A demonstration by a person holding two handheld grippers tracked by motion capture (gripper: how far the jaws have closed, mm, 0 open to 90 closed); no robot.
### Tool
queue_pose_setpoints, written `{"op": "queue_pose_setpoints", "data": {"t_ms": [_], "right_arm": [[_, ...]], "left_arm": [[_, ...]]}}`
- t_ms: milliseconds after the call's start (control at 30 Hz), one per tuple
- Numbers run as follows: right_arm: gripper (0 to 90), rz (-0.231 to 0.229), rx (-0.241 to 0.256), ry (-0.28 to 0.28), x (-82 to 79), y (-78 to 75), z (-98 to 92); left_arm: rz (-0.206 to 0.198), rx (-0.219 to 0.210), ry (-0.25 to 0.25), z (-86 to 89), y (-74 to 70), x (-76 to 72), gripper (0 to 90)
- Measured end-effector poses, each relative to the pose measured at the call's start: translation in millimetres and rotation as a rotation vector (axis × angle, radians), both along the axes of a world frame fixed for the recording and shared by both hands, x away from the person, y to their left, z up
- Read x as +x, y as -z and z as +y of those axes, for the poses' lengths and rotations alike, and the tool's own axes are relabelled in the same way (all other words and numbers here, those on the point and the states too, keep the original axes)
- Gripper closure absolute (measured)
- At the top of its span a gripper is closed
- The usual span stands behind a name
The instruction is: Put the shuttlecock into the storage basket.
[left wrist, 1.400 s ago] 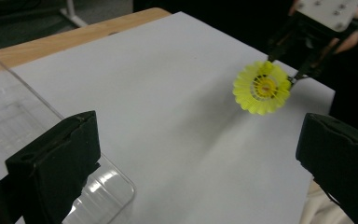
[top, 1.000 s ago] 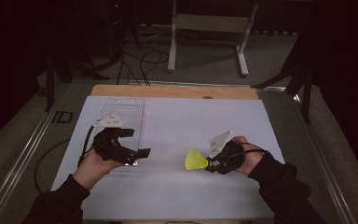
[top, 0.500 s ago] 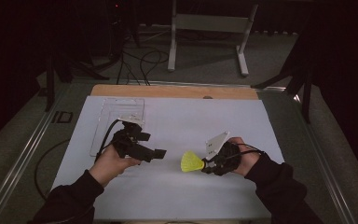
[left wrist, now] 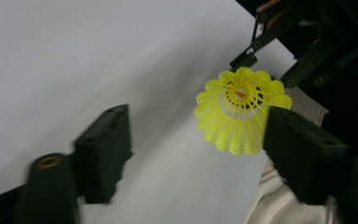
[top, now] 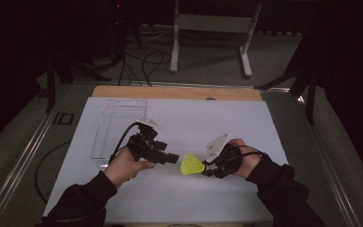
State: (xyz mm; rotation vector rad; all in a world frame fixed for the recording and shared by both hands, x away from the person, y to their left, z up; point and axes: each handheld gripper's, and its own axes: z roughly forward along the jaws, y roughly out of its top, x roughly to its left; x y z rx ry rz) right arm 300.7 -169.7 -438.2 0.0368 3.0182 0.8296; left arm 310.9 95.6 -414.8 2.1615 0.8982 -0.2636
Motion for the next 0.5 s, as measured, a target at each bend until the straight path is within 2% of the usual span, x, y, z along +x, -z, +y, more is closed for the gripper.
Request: {"op": "queue_pose_setpoints", "data": {"t_ms": [167, 267, 500], "right_arm": [[65.2, -0.001, -0.002, -0.007, -0.5, -0.6, 1.5], [65.2, 0.0, -0.005, -0.008, -0.9, -0.8, 2.1], [65.2, -0.007, -0.001, -0.015, -0.1, -0.4, 2.8]], "left_arm": [[0.027, 0.001, 0.02, -10.9, 8.8, 1.9, 38.7], [0.023, 0.016, 0.028, -16.3, 12.5, 2.7, 44.6], [0.082, -0.003, 0.057, -25.4, 23.7, 8.6, 54.6]]}}
